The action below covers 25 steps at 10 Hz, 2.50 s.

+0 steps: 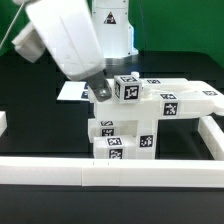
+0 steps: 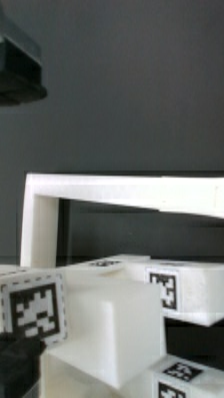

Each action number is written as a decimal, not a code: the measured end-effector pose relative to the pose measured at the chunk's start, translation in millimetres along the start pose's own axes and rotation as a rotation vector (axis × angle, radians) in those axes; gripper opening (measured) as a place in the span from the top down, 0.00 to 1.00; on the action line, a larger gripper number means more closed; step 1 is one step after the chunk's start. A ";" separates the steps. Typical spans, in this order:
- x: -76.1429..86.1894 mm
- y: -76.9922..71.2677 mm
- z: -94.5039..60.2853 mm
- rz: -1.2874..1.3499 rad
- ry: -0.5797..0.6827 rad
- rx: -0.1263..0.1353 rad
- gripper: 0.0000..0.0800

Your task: Assemble chair

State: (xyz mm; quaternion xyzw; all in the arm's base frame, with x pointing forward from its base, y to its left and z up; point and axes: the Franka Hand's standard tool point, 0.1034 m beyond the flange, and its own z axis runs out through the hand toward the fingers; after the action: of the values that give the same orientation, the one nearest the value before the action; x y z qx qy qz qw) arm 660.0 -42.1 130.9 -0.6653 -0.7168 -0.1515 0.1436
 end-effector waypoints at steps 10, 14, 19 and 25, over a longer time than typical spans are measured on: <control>-41.5 -31.4 18.8 -0.022 0.210 0.054 0.19; -22.2 -23.1 10.6 -0.052 0.209 0.062 0.19; -34.5 -36.3 4.4 -0.018 0.278 0.102 0.19; 0.6 -11.1 11.7 -0.010 0.410 0.121 0.19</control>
Offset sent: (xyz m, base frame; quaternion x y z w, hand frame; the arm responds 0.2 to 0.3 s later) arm -0.0086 0.0264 -0.0047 -0.0146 0.2493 -0.0942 0.9637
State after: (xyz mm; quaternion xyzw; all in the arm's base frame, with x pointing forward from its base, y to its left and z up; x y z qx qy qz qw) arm 648.8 -37.5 120.2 -0.6071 -0.6838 -0.2408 0.3254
